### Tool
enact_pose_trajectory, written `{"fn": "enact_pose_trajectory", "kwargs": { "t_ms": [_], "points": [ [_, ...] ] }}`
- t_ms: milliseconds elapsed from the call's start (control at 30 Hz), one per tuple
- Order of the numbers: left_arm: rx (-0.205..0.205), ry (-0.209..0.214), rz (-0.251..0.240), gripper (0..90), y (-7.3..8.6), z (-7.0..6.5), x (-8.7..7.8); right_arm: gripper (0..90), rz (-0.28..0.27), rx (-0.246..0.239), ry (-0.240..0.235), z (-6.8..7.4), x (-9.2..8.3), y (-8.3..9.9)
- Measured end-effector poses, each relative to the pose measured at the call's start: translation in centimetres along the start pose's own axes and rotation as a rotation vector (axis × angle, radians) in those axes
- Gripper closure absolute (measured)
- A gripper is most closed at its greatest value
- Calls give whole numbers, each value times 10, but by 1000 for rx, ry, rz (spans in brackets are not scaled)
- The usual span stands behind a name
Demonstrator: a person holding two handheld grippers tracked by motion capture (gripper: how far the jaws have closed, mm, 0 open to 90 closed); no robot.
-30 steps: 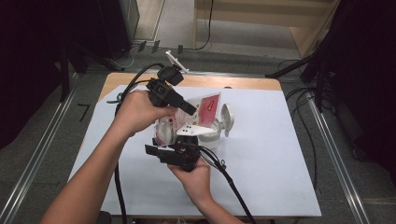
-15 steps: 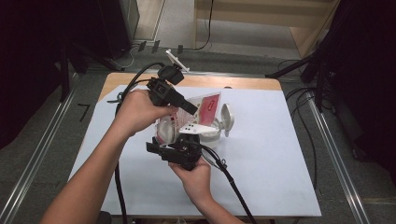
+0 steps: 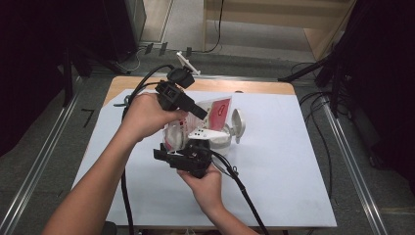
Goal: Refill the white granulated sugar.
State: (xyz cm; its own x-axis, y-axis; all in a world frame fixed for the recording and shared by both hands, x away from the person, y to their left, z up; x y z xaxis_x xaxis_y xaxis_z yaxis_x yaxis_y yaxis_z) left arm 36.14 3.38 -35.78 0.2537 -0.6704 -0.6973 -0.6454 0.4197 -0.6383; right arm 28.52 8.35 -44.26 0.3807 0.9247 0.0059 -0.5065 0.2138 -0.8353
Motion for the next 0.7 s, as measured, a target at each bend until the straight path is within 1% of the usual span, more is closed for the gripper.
{"fn": "enact_pose_trajectory", "kwargs": {
  "t_ms": [133, 200, 333, 433, 533, 700],
  "points": [
    [-5, 5, -3, 727, -1, -2, 0, 622, -8, 10, -5, 2, 0, -1],
    [8, 5, 5, 725, -1, -2, 0, 623, -17, 15, -1, 2, 0, -2],
    [4, 8, -1, 721, -2, -3, 0, 622, -31, 35, -2, 4, 1, -3],
    [3, 8, -4, 720, -3, -3, 0, 619, -37, 36, -4, 4, 0, -5],
    [-7, 10, -5, 721, -3, -4, 1, 618, -34, 30, -7, 4, 0, -4],
    [3, 11, -2, 723, -3, -5, 1, 617, -34, 20, -2, 4, -1, -4]
  ]
}}
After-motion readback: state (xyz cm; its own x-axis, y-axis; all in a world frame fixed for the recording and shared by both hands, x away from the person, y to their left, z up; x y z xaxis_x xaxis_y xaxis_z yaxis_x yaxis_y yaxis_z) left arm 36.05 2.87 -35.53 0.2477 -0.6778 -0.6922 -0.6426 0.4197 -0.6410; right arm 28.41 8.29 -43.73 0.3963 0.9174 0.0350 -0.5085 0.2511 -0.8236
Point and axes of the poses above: each handheld gripper's, and its own axes: x roughly forward along the jaws, y roughly out of its underside, z roughly to its left, the point moved 10 cm from there along x, roughly forward along the jaws, and after that the axes turned 13 degrees about -z, right-handed, at the moved point
